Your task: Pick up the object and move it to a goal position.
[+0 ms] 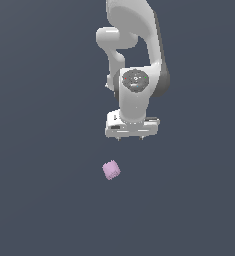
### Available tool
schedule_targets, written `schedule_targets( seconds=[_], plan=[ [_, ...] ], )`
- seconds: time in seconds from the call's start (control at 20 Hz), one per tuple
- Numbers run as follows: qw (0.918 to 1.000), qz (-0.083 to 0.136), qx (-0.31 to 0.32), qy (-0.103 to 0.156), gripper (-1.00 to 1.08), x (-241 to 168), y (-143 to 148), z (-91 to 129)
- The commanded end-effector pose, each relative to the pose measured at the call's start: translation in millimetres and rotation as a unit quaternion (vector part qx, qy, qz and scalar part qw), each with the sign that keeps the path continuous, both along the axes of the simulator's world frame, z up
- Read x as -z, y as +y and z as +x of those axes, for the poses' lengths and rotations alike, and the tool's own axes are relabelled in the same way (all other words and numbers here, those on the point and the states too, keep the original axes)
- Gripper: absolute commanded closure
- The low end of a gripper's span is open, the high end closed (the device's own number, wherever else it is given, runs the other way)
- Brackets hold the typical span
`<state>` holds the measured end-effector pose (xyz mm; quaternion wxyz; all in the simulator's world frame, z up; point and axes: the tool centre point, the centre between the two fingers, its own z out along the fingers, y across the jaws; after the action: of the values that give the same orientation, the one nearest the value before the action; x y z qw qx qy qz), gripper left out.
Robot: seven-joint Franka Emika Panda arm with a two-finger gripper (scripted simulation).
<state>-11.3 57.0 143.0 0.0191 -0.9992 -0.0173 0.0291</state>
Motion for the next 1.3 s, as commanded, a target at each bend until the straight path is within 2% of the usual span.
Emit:
schedule_targets(
  seconds=[0.0, 0.35, 0.6, 0.9, 1.25],
  plan=[
    [0.9999, -0.001, 0.016, 0.000, -0.92, 1, -2, 3],
    [0.9959, -0.004, 0.091, 0.000, -0.92, 8, -12, 18],
    [0.9863, -0.007, 0.165, 0.000, -0.92, 14, -23, 32],
    [0.9666, -0.013, 0.256, -0.002, -0.92, 23, -37, 49],
    [0.9335, -0.019, 0.358, -0.005, -0.92, 33, -53, 67]
  ],
)
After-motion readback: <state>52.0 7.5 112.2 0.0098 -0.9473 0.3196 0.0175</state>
